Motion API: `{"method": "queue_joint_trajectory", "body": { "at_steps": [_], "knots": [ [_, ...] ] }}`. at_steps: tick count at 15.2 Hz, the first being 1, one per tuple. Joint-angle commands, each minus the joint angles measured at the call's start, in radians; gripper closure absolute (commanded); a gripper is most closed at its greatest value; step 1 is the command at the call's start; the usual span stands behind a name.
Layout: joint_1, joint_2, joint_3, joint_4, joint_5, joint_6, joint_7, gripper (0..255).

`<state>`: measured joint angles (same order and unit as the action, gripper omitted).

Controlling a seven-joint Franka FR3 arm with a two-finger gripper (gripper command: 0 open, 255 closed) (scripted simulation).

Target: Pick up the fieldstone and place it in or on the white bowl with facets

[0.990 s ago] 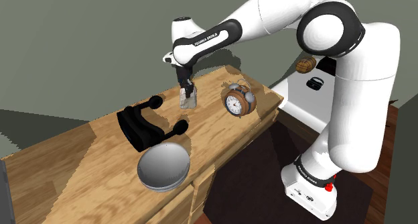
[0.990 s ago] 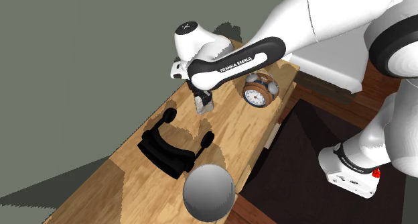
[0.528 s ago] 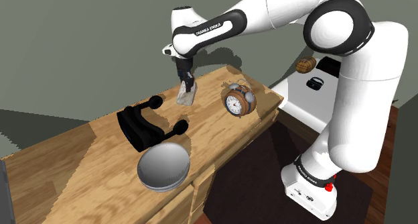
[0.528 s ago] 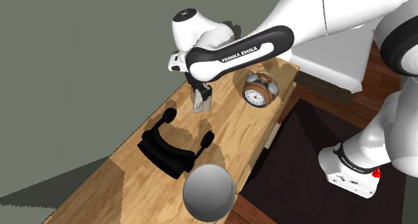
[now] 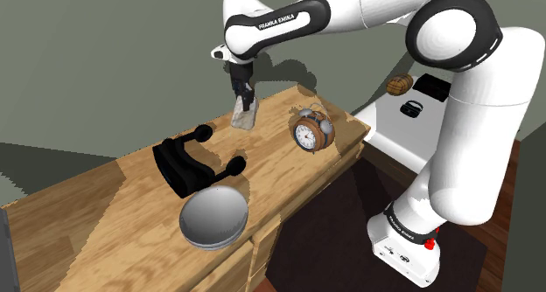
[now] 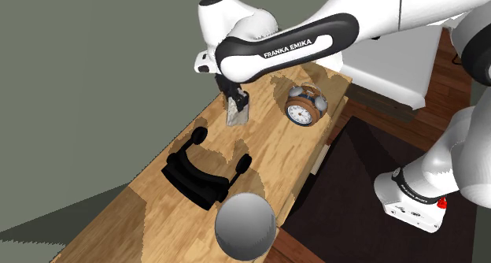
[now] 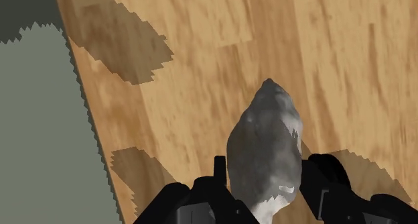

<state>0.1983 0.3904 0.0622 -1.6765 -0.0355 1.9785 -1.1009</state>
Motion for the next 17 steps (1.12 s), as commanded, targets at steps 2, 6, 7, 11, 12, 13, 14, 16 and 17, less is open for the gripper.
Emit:
{"method": "queue_joint_trajectory", "body": {
  "at_steps": [2, 6, 7, 11, 12, 13, 14, 16, 17],
  "knots": [
    [-0.001, -0.016, 0.0, 0.018, 0.001, -0.033, -0.002, 255],
    [-0.001, -0.029, 0.001, 0.043, 0.002, -0.071, -0.003, 255],
    [0.01, -0.051, 0.007, 0.011, 0.003, -0.063, 0.015, 255],
    [0.055, -0.133, 0.035, -0.099, 0.008, -0.035, 0.087, 255],
    [0.066, -0.151, 0.043, -0.122, 0.009, -0.029, 0.105, 255],
    [0.077, -0.168, 0.05, -0.145, 0.011, -0.024, 0.124, 255],
    [0.088, -0.185, 0.059, -0.166, 0.013, -0.02, 0.143, 255],
    [0.111, -0.216, 0.076, -0.204, 0.018, -0.012, 0.182, 255],
    [0.122, -0.23, 0.085, -0.222, 0.02, -0.009, 0.201, 255]
  ]
}}
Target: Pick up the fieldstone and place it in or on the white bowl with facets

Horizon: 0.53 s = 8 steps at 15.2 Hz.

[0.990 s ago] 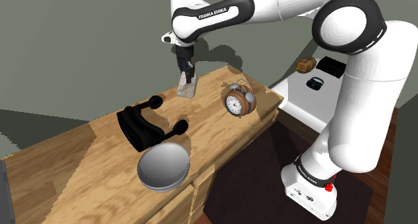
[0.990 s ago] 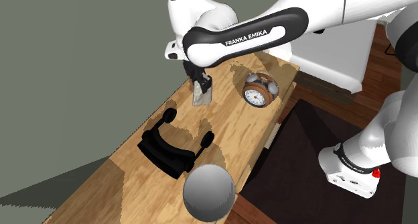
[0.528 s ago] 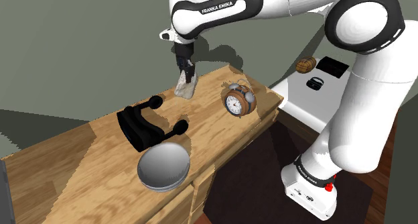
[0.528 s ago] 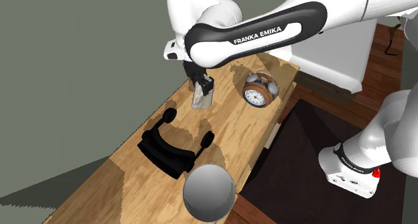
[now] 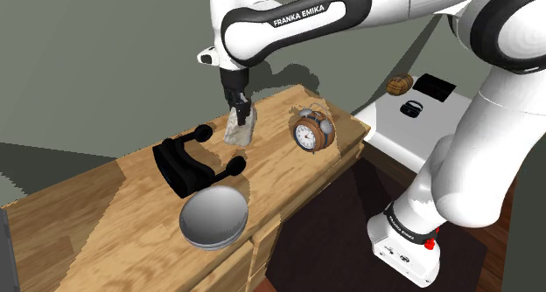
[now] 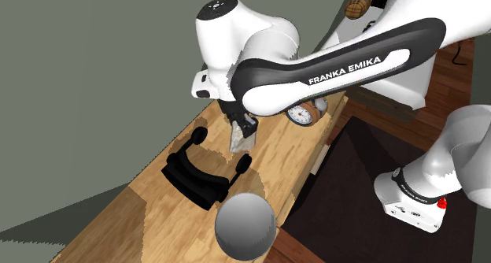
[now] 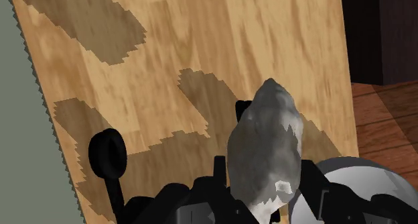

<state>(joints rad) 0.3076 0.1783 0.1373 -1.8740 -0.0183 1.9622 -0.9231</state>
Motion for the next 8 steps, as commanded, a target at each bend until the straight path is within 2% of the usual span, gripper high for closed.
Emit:
{"method": "queue_joint_trajectory", "body": {
  "at_steps": [1, 8],
  "knots": [
    [0.025, -0.031, 0.019, -0.04, 0.006, 0.01, 0.043, 255],
    [0.107, -0.102, 0.09, -0.12, 0.026, 0.021, 0.188, 255]
  ]
}}
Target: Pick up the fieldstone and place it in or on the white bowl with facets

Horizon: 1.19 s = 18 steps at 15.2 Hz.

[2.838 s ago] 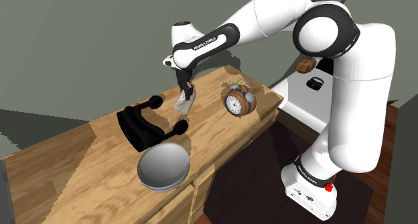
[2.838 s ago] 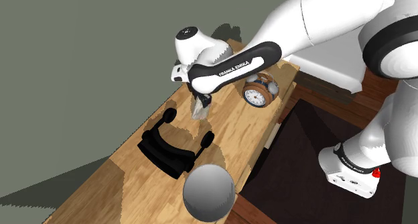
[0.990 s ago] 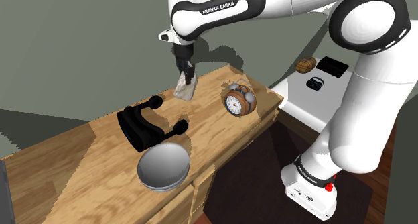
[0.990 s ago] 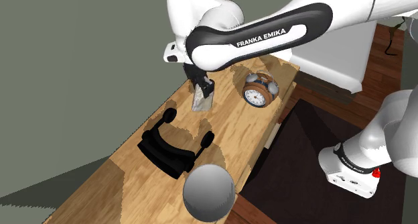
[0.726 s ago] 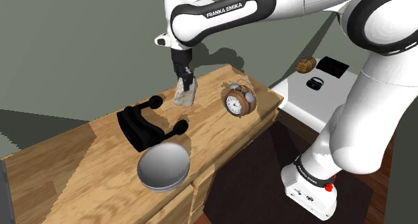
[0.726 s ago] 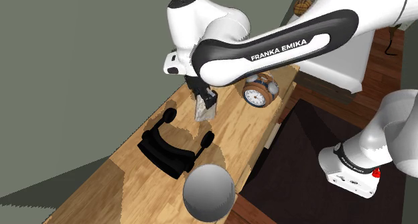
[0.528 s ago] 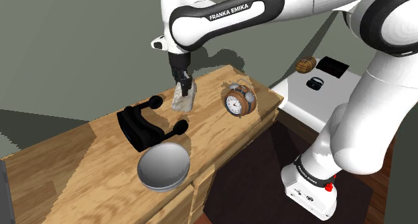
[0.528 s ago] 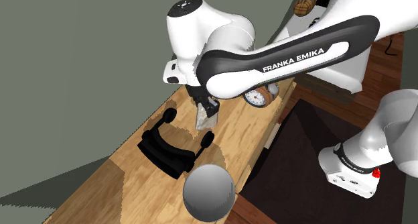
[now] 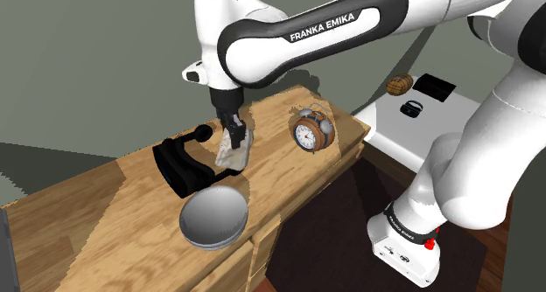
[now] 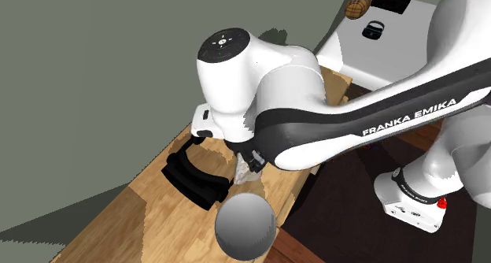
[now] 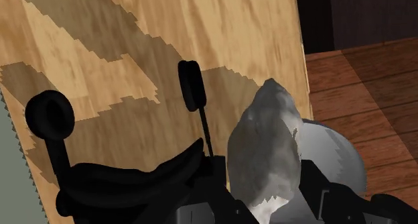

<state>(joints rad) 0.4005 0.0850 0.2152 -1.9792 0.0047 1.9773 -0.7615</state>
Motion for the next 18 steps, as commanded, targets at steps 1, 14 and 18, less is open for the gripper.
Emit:
{"method": "queue_joint_trajectory", "body": {
  "at_steps": [1, 14, 18],
  "knots": [
    [0.026, -0.016, 0.023, -0.021, 0.006, 0.007, 0.048, 255],
    [0.115, -0.006, 0.103, -0.082, 0.013, 0.081, 0.213, 255],
    [0.116, 0.019, 0.103, -0.109, 0.004, 0.132, 0.217, 255]
  ]
}}
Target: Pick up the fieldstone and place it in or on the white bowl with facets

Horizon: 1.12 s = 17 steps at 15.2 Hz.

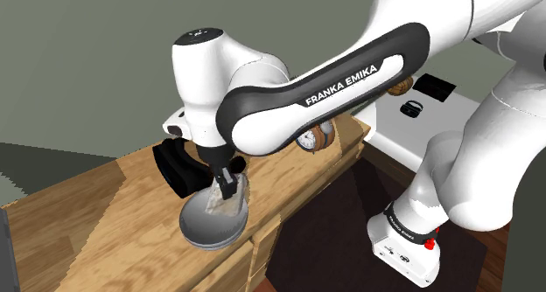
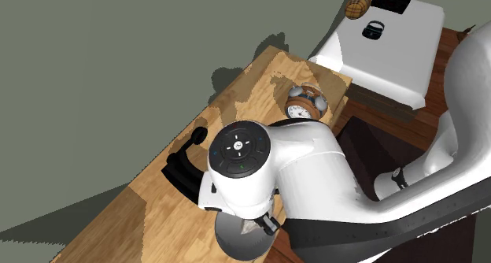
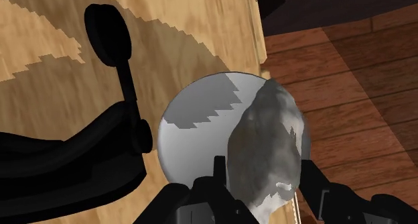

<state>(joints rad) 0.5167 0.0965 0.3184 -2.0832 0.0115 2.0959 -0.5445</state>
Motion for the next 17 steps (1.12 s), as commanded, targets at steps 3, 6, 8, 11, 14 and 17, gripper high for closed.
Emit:
{"method": "queue_joint_trajectory", "body": {
  "at_steps": [3, 6, 8, 11, 14, 17],
  "knots": [
    [0.001, 0.028, -0.001, -0.023, -0.01, 0.051, 0.005, 255],
    [0.003, 0.051, -0.003, -0.039, -0.018, 0.088, 0.01, 255],
    [0.004, 0.062, -0.003, -0.045, -0.022, 0.105, 0.012, 255],
    [0.004, 0.062, -0.003, -0.045, -0.022, 0.105, 0.012, 255],
    [0.004, 0.062, -0.004, -0.045, -0.022, 0.105, 0.012, 255],
    [0.004, 0.061, -0.003, -0.042, -0.022, 0.101, 0.012, 0]
  ]
}}
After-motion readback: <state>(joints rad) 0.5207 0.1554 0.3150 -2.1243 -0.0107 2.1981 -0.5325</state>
